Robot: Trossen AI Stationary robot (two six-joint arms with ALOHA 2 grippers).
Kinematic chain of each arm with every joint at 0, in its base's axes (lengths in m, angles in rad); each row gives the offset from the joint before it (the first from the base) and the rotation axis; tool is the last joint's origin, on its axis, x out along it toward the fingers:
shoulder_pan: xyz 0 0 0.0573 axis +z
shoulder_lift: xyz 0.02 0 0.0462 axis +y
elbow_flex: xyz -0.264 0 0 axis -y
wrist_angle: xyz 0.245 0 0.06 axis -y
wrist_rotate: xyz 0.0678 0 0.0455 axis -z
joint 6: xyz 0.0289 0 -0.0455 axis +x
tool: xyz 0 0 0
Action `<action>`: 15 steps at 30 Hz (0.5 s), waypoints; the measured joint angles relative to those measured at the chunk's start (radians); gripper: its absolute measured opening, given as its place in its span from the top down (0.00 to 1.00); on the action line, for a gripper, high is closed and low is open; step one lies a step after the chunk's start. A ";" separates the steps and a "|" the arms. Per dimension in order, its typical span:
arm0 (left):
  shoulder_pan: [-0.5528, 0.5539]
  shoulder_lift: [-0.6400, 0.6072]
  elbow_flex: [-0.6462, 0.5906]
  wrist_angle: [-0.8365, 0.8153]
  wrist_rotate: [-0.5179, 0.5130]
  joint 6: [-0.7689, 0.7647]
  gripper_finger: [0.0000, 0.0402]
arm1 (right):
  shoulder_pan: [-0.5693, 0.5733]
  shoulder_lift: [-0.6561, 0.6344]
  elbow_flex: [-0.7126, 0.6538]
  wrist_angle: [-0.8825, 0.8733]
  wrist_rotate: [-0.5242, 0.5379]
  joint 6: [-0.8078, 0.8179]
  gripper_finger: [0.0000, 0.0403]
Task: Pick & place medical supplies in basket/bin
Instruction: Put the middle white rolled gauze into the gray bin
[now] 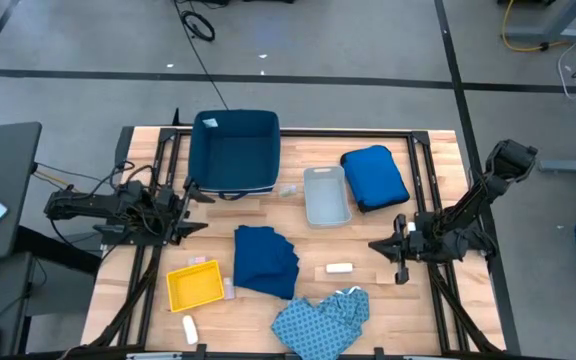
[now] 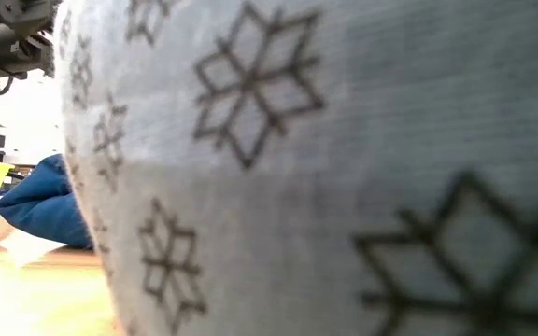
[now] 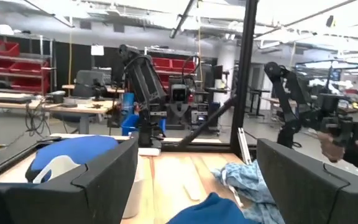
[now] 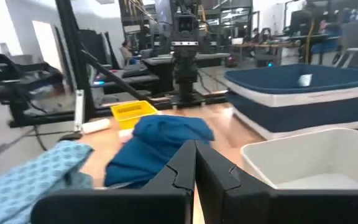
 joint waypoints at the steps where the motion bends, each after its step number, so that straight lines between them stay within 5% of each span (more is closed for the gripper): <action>1: 0.000 0.000 0.000 0.004 -0.006 0.004 0.17 | -0.015 0.000 0.000 0.000 0.017 0.000 0.96; 9: 0.000 0.000 0.000 0.047 -0.020 -0.052 0.17 | -0.144 0.000 0.000 -0.011 0.046 0.000 0.96; 15: 0.002 0.035 0.000 0.002 -0.056 -0.083 0.17 | -0.309 0.000 0.039 -0.044 -0.101 -0.023 0.90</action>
